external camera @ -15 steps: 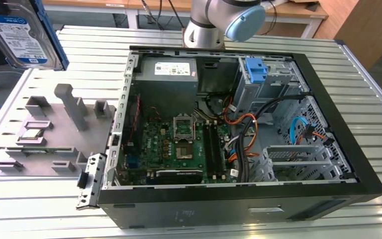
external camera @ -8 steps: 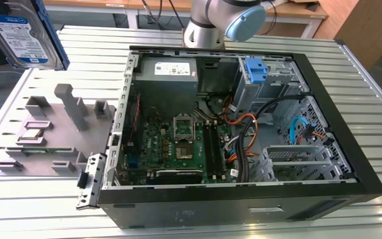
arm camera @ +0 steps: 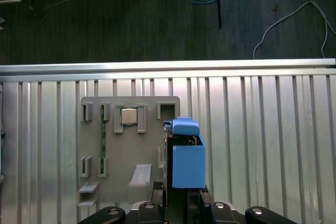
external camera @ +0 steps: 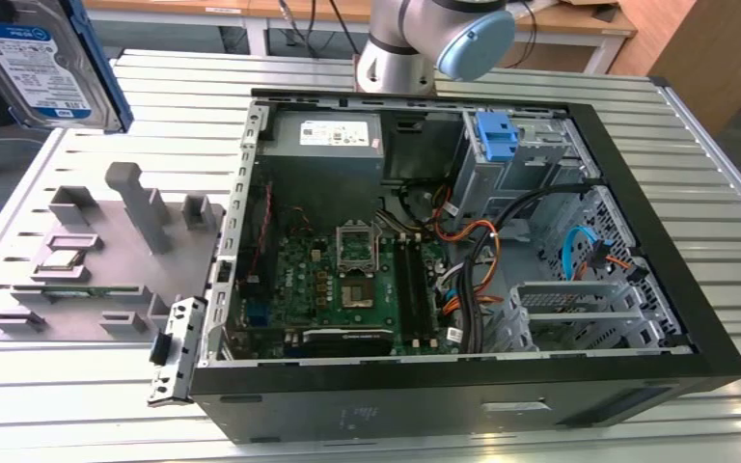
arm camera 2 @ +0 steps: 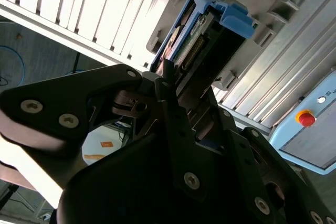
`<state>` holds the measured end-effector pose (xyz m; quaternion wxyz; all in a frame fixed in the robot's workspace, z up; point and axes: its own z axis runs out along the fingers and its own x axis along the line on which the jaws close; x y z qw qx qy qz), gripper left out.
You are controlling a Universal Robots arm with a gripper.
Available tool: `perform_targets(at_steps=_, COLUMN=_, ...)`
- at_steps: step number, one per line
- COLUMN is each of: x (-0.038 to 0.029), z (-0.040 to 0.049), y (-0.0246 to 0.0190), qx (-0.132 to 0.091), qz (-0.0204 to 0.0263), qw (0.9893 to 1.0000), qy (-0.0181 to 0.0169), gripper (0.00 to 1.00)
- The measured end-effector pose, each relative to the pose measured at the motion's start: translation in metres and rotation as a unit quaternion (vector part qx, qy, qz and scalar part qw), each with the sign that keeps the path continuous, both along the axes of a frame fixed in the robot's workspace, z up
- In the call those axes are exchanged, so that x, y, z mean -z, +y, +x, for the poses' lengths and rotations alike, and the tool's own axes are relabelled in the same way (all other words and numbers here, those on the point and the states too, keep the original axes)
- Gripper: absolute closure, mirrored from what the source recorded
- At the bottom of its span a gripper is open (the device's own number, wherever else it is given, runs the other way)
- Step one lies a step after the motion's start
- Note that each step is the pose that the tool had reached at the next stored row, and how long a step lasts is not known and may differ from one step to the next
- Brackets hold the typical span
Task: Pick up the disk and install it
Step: 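Pick up the disk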
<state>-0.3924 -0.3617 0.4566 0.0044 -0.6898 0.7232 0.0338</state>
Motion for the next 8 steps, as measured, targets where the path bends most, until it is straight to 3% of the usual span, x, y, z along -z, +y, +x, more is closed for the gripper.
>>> perform_targets(at_steps=8, x=-0.0003, z=0.0011, y=0.0, qx=0.0, qz=-0.0001, qw=1.0, qy=0.0001, gripper=0.65)
